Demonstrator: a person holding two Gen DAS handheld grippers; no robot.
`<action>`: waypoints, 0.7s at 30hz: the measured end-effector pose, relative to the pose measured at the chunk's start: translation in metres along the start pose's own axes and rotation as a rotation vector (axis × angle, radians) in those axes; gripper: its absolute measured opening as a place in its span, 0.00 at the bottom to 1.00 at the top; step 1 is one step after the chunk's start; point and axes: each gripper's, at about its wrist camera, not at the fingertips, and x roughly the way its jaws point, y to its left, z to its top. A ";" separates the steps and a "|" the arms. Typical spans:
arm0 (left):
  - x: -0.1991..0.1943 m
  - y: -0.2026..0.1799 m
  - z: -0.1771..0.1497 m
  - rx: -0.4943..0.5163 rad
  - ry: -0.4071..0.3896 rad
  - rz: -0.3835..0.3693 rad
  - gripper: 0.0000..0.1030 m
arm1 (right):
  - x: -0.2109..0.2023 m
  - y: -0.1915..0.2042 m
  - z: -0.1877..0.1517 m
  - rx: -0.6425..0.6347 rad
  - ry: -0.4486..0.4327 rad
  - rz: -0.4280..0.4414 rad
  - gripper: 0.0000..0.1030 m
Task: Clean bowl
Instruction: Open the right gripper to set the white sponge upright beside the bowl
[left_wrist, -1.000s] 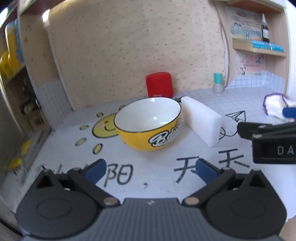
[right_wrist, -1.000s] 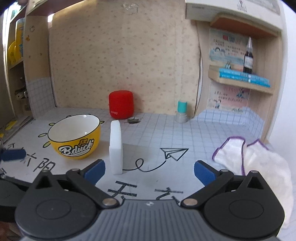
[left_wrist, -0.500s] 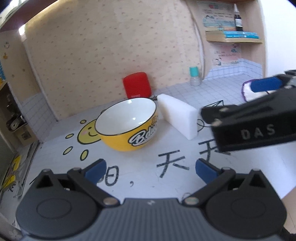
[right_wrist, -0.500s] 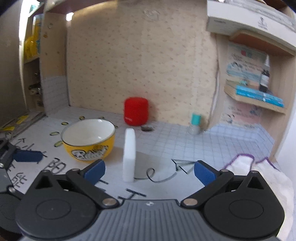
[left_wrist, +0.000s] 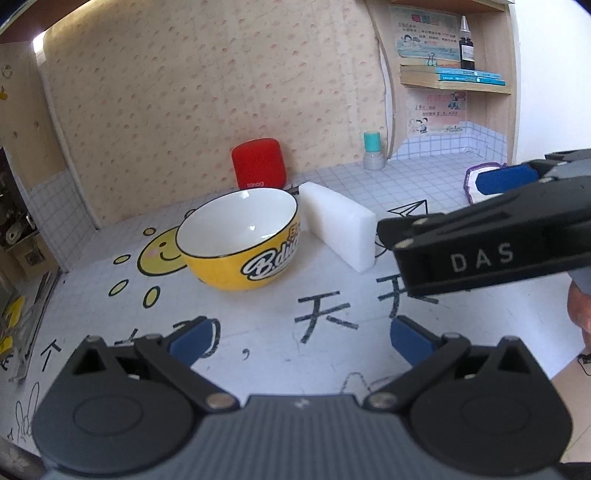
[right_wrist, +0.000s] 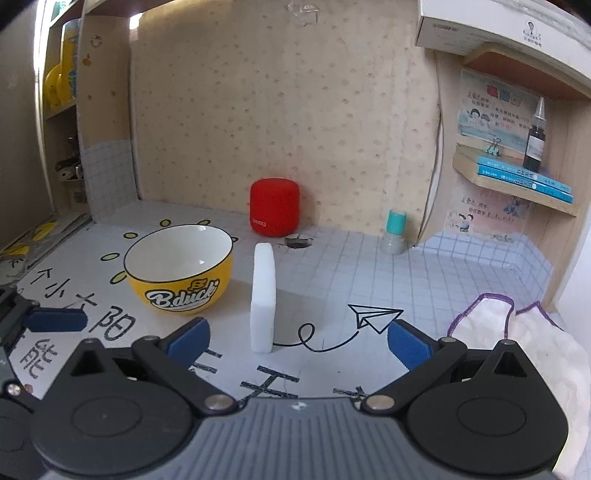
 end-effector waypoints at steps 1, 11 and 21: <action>0.000 0.001 0.000 -0.005 0.000 -0.001 1.00 | 0.000 0.001 0.000 0.001 0.002 0.003 1.00; 0.000 0.003 -0.001 -0.044 0.017 -0.003 1.00 | 0.004 0.009 0.003 -0.002 0.016 -0.004 1.00; -0.001 0.001 -0.001 -0.030 0.017 -0.004 1.00 | 0.005 0.007 0.004 0.015 0.013 0.012 1.00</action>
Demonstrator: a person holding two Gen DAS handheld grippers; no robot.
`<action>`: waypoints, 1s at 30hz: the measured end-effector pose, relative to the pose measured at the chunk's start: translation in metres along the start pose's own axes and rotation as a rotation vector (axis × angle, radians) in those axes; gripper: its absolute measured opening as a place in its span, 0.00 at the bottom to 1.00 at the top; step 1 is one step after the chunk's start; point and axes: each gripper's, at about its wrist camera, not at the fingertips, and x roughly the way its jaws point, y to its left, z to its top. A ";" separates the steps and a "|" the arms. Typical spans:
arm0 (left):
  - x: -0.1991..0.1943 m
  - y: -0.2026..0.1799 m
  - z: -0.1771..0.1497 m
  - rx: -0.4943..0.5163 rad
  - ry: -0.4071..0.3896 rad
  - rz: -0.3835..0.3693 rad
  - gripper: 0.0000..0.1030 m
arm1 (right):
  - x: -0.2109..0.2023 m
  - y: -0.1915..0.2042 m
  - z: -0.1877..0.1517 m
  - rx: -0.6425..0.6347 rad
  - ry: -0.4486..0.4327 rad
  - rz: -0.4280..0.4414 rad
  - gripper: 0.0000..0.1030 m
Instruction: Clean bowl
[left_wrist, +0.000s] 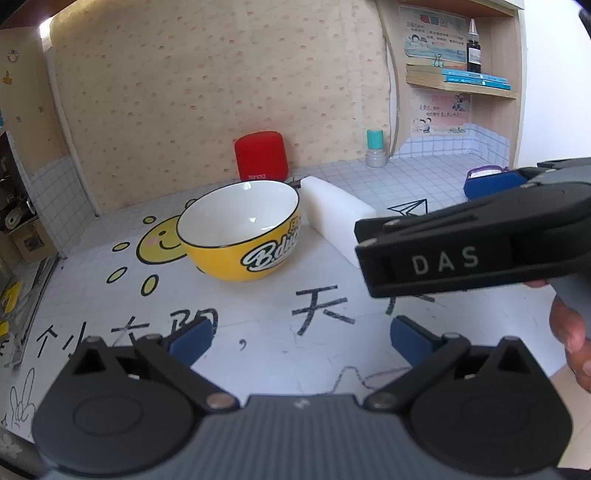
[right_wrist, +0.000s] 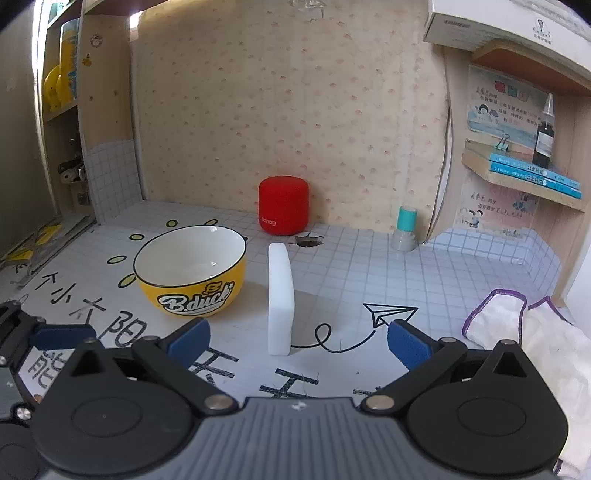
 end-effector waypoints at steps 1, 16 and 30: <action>0.000 0.000 0.000 -0.001 0.001 0.000 1.00 | 0.000 0.000 0.000 -0.002 0.001 -0.002 1.00; 0.001 0.003 0.001 -0.020 0.005 -0.009 1.00 | 0.004 -0.001 -0.002 -0.010 0.007 -0.022 1.00; 0.000 0.004 0.000 -0.033 0.003 -0.018 1.00 | -0.005 0.016 -0.004 0.004 0.006 -0.055 1.00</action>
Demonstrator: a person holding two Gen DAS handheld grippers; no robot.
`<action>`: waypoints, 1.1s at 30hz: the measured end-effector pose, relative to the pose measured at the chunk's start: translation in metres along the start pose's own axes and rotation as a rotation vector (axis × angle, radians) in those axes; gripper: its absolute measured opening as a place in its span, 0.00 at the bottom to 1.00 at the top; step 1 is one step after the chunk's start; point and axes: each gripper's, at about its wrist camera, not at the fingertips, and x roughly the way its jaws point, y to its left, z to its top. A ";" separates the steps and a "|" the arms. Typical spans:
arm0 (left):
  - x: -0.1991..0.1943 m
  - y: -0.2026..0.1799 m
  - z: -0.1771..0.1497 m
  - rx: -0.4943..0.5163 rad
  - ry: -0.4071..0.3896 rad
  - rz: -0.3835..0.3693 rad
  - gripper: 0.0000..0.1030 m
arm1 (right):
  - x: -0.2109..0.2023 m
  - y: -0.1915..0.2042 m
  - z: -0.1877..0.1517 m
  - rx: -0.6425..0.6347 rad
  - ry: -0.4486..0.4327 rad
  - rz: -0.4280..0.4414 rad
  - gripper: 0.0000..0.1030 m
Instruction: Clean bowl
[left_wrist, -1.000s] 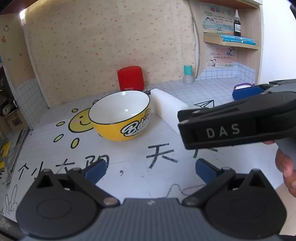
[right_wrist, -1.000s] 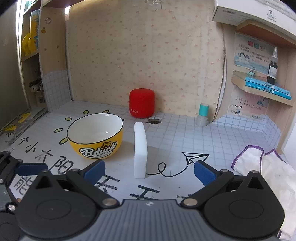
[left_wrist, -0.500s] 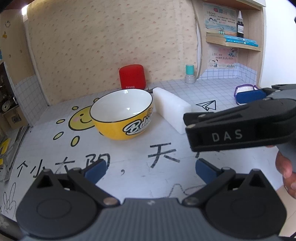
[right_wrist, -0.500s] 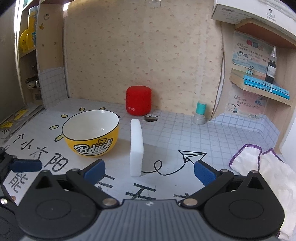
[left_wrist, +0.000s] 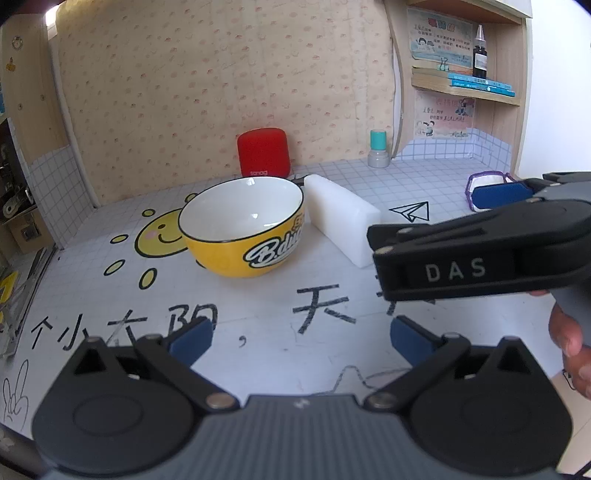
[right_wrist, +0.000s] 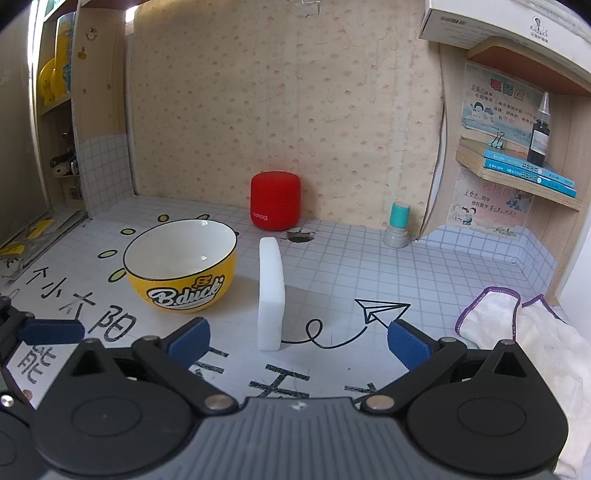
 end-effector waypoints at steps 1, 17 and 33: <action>0.000 0.000 0.000 0.000 -0.001 0.000 1.00 | 0.000 0.000 0.000 0.000 0.000 0.001 1.00; 0.002 -0.002 0.001 0.001 0.015 0.000 1.00 | 0.006 -0.009 0.001 -0.001 0.007 0.004 1.00; 0.009 0.002 0.003 -0.010 0.022 0.009 1.00 | 0.012 -0.015 0.001 -0.001 0.016 0.022 1.00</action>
